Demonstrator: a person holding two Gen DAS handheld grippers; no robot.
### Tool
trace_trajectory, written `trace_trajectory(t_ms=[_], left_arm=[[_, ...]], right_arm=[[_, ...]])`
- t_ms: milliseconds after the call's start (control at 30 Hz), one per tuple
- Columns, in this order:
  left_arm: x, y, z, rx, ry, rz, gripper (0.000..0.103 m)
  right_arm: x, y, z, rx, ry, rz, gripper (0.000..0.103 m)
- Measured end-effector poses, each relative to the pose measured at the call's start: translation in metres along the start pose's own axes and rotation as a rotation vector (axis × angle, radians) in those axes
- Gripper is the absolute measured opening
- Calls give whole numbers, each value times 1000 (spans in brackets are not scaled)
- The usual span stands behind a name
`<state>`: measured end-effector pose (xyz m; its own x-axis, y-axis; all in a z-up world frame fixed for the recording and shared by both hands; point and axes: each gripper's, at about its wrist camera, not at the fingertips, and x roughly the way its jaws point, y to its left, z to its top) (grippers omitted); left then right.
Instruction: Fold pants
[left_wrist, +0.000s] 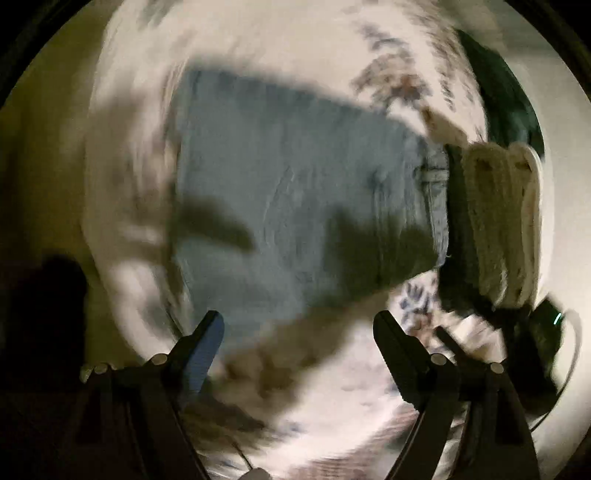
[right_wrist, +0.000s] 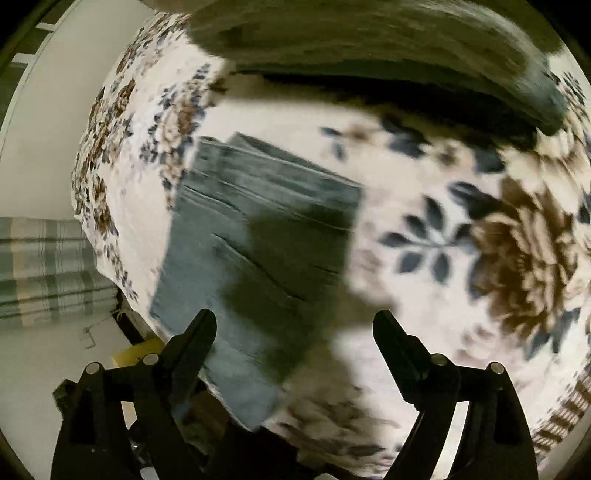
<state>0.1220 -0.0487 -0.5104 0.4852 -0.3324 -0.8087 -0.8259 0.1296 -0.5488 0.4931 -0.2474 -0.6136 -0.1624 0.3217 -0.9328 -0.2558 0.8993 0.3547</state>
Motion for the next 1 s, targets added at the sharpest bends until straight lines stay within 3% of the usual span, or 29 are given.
trace_trajectory(t_ms=[133,267,467,667,733,800,833,867,900,1000], left_arm=[[39,36,-28,-311,9,-124,81],[66,57,-36,-515,-15,-208,80],[88,58,-30,-658,-89,-262,80],[101,53,-14,-815,-133,-218,80],[99,46,-12,-815,-150,-192,73],[96,39,-9,-791,-162,-159,51],[94,36,-8,-775,-169,-148,44],[92,33,-5,-747,-183,-146,31],[89,31,-2,-716,-195,-153,25],[78,20,9,-620,-211,-148,21]], right_arm=[[11,-27,3,-19,25,19,89],[29,-41,9,-36,50,37,89],[70,-40,24,-13,86,112,89],[90,-35,47,35,27,204,89],[92,-31,55,47,-12,228,89],[93,-28,61,65,-57,252,86],[94,-25,63,66,-73,266,67],[94,-23,66,63,-78,252,60],[94,-20,66,64,-91,241,56],[86,-13,60,55,-116,235,41]])
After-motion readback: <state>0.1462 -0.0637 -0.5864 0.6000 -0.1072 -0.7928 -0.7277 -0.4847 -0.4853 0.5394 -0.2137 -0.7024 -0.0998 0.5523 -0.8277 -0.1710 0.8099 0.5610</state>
